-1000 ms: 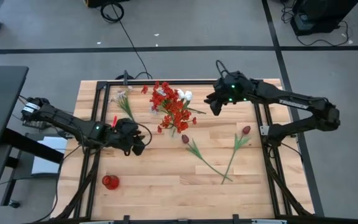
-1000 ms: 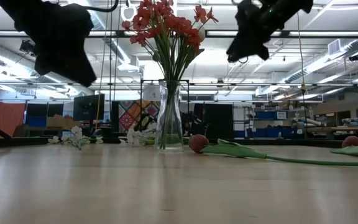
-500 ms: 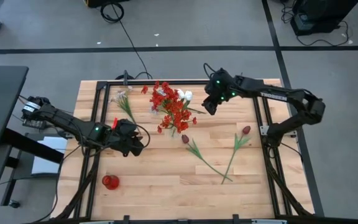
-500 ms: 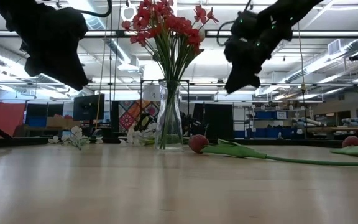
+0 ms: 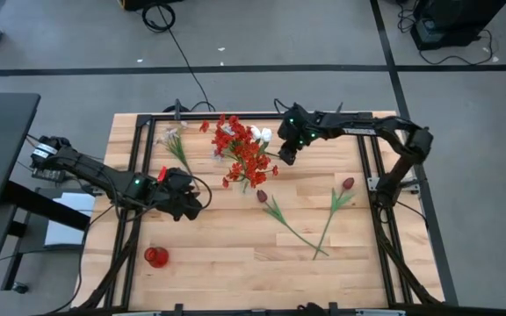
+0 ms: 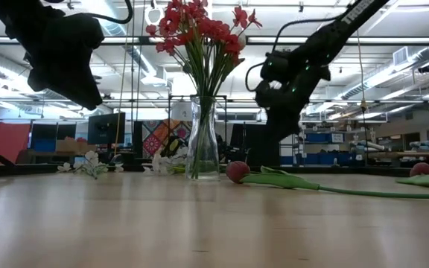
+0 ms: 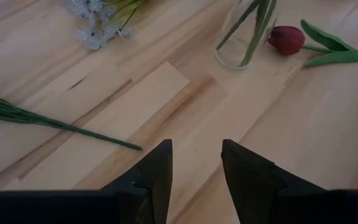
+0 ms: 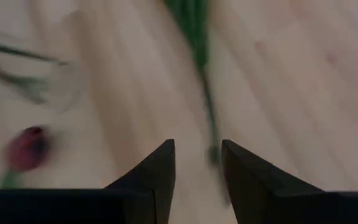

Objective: Sort flowers into vase by color
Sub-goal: Put the right white flowers into the red vase

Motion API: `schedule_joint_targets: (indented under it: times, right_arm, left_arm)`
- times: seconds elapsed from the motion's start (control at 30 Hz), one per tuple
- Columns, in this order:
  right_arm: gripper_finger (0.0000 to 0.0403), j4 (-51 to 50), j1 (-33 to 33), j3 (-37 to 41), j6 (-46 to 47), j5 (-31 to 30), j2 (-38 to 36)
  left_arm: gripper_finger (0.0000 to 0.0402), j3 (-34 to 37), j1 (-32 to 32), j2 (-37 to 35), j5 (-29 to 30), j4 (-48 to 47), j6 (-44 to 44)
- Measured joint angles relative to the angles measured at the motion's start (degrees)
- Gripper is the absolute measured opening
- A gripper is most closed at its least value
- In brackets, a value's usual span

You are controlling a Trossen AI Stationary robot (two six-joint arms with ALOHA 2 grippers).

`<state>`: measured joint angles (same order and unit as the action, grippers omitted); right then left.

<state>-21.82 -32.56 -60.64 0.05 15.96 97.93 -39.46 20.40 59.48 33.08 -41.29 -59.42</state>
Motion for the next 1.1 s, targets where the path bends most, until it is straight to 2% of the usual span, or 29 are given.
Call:
schedule_joint_targets:
  times: [0.23,0.37,0.57,0.67,0.83,1.1]
  right_arm:
    - [0.0159,11.5,0.2,0.0,-1.8,-1.3,7.4]
    - [0.0156,11.9,0.2,0.0,-2.7,-1.0,10.0]
    - [0.0142,11.1,0.1,-0.2,-4.9,-0.7,12.4]
    - [0.0116,10.8,0.2,-0.2,-5.2,-1.8,12.3]
    - [0.0023,10.5,0.1,-0.2,-4.8,-1.8,12.1]
    - [0.0009,10.7,-1.4,0.2,4.4,-0.3,10.3]
  left_arm:
    - [0.0144,0.0,0.0,0.0,-0.7,-0.3,-2.6]
    - [0.0144,0.0,0.0,0.0,-1.9,-0.4,-6.9]
    - [0.0144,0.0,0.0,0.0,-1.9,-0.4,-7.3]
    - [0.0144,0.0,0.0,0.0,-1.9,-0.3,-7.5]
    - [0.0144,0.0,-0.5,0.0,-1.9,-0.2,-7.7]
    - [0.0144,0.0,-2.9,0.0,-1.9,0.2,-10.3]
